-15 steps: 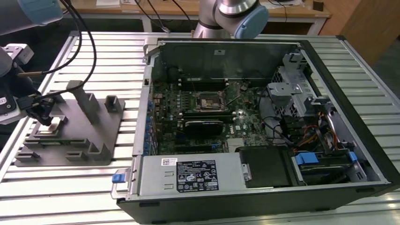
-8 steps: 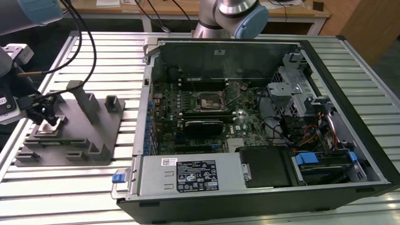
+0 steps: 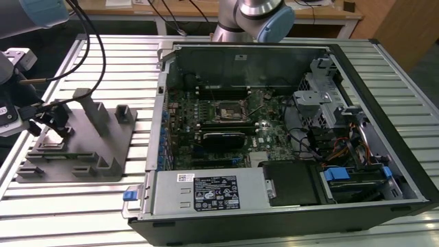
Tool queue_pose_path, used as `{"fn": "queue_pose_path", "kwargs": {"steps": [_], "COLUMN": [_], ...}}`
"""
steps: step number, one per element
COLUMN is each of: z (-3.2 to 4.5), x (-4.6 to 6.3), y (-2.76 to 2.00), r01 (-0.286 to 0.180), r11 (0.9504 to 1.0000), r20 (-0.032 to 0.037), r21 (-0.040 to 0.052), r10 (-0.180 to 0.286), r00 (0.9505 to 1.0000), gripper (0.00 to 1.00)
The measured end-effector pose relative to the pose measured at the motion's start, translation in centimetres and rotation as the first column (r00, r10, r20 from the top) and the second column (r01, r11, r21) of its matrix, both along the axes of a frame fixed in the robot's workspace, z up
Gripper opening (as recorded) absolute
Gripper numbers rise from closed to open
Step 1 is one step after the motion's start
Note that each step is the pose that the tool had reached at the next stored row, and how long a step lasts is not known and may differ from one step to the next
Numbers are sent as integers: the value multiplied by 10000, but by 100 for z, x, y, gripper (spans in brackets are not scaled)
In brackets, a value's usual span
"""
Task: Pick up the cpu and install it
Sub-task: 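Pick up the cpu and move it towards the insertion slot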
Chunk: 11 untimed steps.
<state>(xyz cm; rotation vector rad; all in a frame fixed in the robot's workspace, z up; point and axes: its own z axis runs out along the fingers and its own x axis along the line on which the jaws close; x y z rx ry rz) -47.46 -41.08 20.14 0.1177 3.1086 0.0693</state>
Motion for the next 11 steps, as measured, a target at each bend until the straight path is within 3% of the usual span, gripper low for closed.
{"fn": "queue_pose_path", "kwargs": {"steps": [11], "z": [-80], "x": [0], "y": [1], "r01": [-211], "r11": [9998], "r20": [0], "r21": [0], "r10": [211], "r00": [9998], "gripper": [65]}}
